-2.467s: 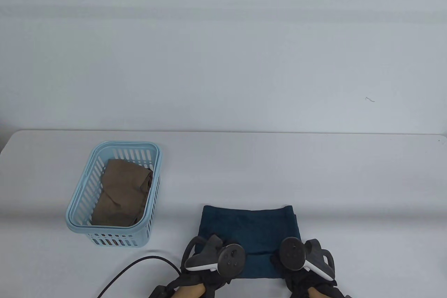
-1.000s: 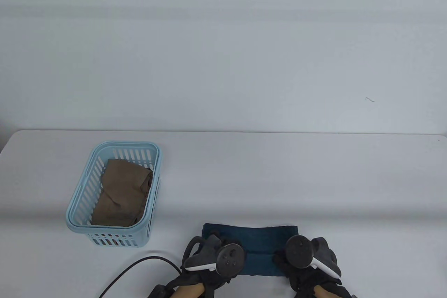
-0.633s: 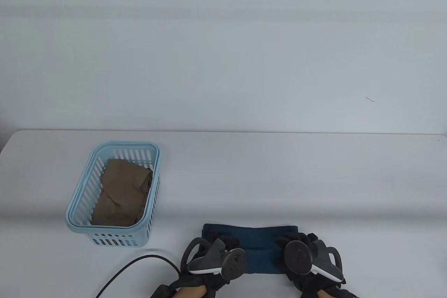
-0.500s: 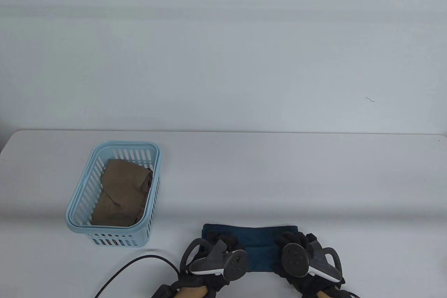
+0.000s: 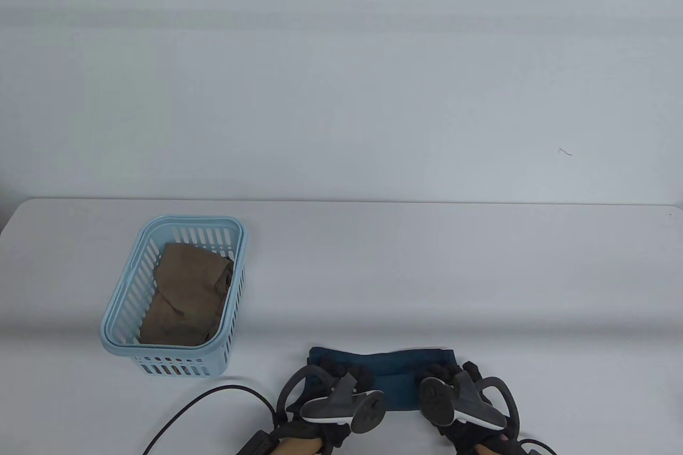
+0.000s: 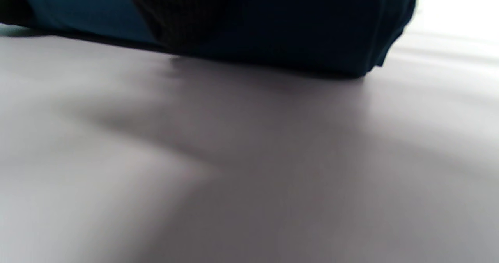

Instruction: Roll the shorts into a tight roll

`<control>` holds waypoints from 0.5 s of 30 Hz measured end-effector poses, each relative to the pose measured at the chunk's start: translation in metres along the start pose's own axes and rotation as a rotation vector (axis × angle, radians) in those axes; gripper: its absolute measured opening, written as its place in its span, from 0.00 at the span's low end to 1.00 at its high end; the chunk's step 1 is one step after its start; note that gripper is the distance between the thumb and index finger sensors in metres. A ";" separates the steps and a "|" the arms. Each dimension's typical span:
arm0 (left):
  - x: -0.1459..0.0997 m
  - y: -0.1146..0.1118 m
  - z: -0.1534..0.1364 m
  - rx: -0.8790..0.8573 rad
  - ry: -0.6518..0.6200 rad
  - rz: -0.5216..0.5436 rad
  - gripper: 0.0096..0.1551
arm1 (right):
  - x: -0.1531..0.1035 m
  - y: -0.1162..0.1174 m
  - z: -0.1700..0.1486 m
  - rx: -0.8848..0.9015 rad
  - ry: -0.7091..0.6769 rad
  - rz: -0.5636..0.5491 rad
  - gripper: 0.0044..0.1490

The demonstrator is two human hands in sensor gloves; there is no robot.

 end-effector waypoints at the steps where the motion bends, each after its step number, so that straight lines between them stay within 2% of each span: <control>1: 0.000 0.003 -0.002 -0.035 0.014 0.004 0.42 | -0.001 -0.002 -0.001 0.017 -0.004 0.001 0.40; 5: -0.002 0.008 -0.012 -0.159 0.055 -0.028 0.41 | -0.003 -0.007 -0.009 0.136 -0.037 0.008 0.37; 11: -0.005 0.011 -0.020 -0.256 0.060 -0.076 0.40 | -0.004 -0.014 -0.023 0.298 -0.074 0.022 0.35; 15: -0.005 0.008 -0.025 -0.407 0.112 -0.125 0.39 | -0.004 -0.015 -0.033 0.410 -0.086 0.046 0.33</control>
Point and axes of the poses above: the tracker on the back of each hand, its own z axis roughly to the thumb side, its own x axis roughly from the wrist to the fingertips, y = z × x, the point moved 3 cm from there along x, roughly from the wrist to the fingertips, and after that the axes turned 14 degrees about z, right-handed, at the moved point
